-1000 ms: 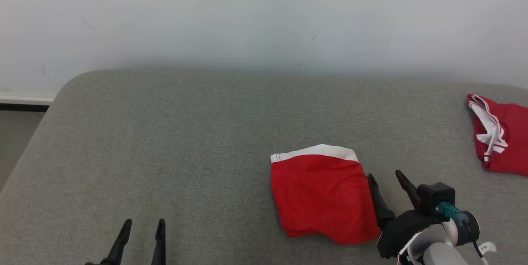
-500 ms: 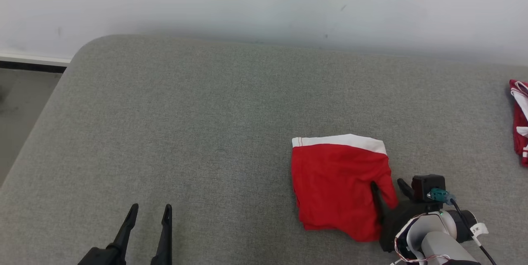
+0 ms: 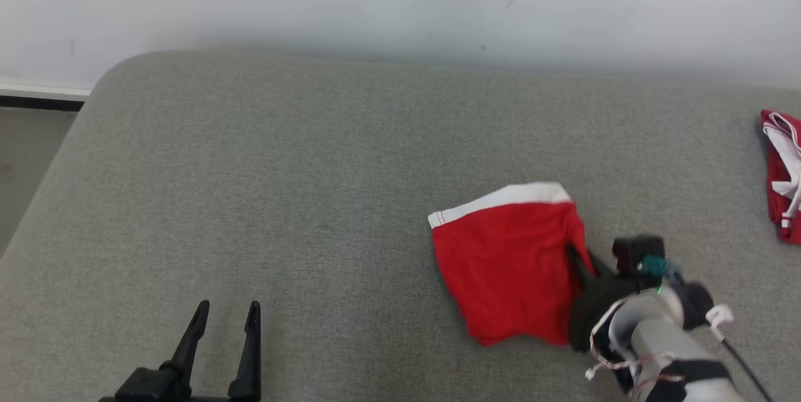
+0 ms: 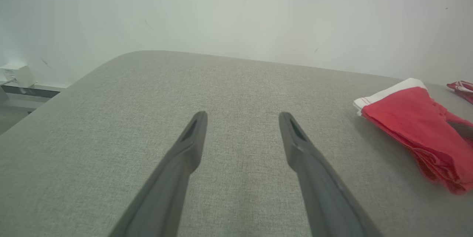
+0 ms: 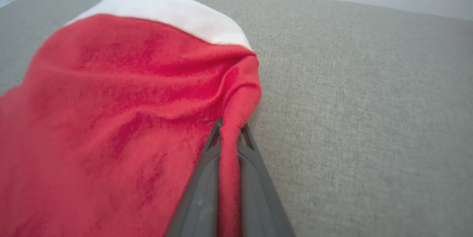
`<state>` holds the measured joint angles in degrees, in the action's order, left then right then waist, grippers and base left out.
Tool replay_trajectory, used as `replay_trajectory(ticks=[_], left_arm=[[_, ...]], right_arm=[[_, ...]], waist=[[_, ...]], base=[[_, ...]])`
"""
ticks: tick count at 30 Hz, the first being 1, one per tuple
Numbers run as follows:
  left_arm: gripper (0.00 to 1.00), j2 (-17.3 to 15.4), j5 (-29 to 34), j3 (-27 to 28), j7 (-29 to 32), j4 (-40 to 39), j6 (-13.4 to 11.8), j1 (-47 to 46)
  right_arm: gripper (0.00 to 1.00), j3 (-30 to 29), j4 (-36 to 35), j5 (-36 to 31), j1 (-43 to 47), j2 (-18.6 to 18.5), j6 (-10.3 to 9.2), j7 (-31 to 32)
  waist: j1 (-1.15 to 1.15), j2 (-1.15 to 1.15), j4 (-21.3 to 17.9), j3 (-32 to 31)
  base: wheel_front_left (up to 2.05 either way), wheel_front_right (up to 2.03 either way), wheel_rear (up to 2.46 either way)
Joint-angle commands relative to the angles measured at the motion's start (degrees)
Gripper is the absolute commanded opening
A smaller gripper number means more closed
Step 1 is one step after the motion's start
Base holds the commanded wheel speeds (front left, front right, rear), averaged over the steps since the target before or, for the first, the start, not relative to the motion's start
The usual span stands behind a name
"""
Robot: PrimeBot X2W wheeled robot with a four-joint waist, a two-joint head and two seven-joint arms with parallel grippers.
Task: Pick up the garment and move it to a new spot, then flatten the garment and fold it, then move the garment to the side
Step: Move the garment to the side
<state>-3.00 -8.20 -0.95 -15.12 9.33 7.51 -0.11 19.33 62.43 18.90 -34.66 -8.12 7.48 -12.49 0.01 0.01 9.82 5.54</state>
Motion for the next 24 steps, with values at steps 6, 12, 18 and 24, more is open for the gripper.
replay_trajectory(ticks=[6,12,18,24], left_arm=[[1.0,0.0,-0.5,-0.8,0.0,-1.3,-0.1,-2.4],[1.0,0.0,-0.6,-1.8,0.0,-3.4,-0.1,-6.0],[1.0,-1.5,-0.3,-1.6,0.0,-5.6,-0.1,-10.6],[1.0,-4.1,0.2,-2.2,0.0,-7.2,-0.1,-12.5]], right_arm=[[0.0,3.9,-2.0,2.8,-7.0,-5.4,-0.03,0.3],[0.0,6.9,-5.3,5.0,-13.9,-12.2,-0.03,1.6],[0.0,10.3,-10.3,6.0,-21.3,-19.3,-0.03,3.7],[0.0,11.7,-16.0,8.0,-26.9,-26.5,-0.03,5.1]], waist=[[-0.01,-0.01,-2.9,4.4],[-0.01,-0.01,-6.6,11.8],[-0.01,-0.01,-11.6,20.0],[-0.01,-0.01,-16.7,25.0]], base=[[0.0,0.0,0.0],[0.0,0.0,0.0],[0.0,0.0,0.0],[0.0,0.0,0.0]])
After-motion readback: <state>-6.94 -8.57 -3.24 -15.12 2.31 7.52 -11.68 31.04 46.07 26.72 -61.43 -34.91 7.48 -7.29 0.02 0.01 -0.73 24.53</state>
